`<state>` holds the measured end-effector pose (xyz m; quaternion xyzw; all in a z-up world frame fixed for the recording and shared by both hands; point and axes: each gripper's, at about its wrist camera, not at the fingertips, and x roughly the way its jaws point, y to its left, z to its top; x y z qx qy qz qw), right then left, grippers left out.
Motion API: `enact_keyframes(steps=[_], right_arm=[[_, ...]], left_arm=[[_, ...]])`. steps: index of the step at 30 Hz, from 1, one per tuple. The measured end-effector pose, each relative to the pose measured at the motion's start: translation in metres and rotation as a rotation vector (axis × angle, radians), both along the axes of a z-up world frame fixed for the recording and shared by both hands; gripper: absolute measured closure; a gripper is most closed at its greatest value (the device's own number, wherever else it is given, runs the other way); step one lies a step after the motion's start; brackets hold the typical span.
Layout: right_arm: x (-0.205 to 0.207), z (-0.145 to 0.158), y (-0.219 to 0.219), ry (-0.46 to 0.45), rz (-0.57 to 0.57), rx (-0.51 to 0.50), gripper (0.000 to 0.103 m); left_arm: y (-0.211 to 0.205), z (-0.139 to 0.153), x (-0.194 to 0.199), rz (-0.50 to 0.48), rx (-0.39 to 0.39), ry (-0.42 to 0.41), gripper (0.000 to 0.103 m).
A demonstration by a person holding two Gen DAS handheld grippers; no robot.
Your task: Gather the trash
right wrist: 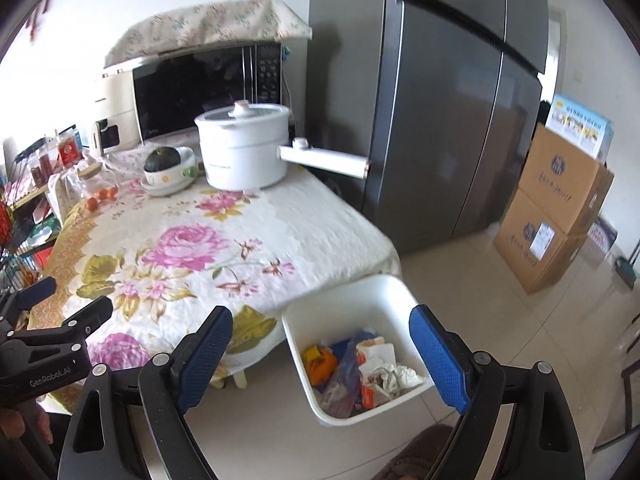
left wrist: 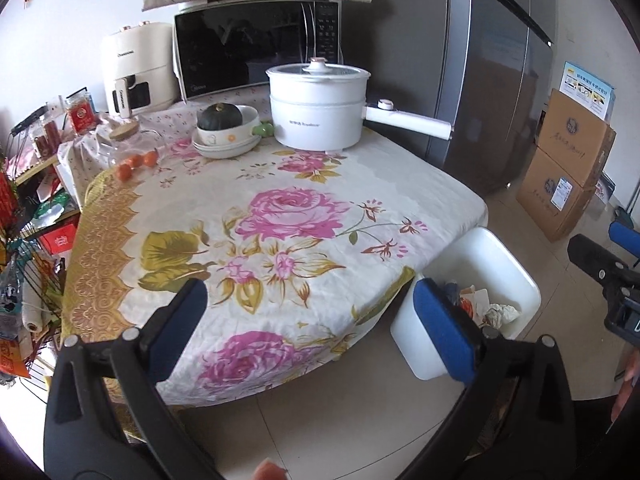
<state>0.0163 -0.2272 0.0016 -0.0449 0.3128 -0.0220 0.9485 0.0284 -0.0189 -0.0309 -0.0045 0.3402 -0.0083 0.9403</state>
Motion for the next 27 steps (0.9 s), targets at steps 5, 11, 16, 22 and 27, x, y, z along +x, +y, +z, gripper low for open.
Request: enact_keyframes(steps=[5, 11, 16, 22, 27], right_arm=[[-0.021, 0.012, 0.007, -0.085, -0.035, -0.004, 0.005], [-0.031, 0.01, 0.011, -0.098, -0.04, 0.008, 0.0], [-0.026, 0.006, 0.017, -0.073, -0.025, 0.004, 0.0], [-0.024, 0.004, 0.032, -0.095, -0.023, -0.026, 0.0], [-0.021, 0.004, 0.035, -0.097, -0.026, -0.025, 0.0]], left_arm=[[0.007, 0.012, -0.024, 0.02, 0.028, -0.056, 0.001], [0.012, 0.015, -0.039, 0.023, 0.023, -0.074, 0.001], [0.017, 0.017, -0.045, 0.049, 0.013, -0.099, 0.001], [0.018, 0.013, -0.043, 0.044, -0.004, -0.097, 0.001], [0.021, 0.014, -0.044, 0.061, -0.027, -0.097, 0.001]])
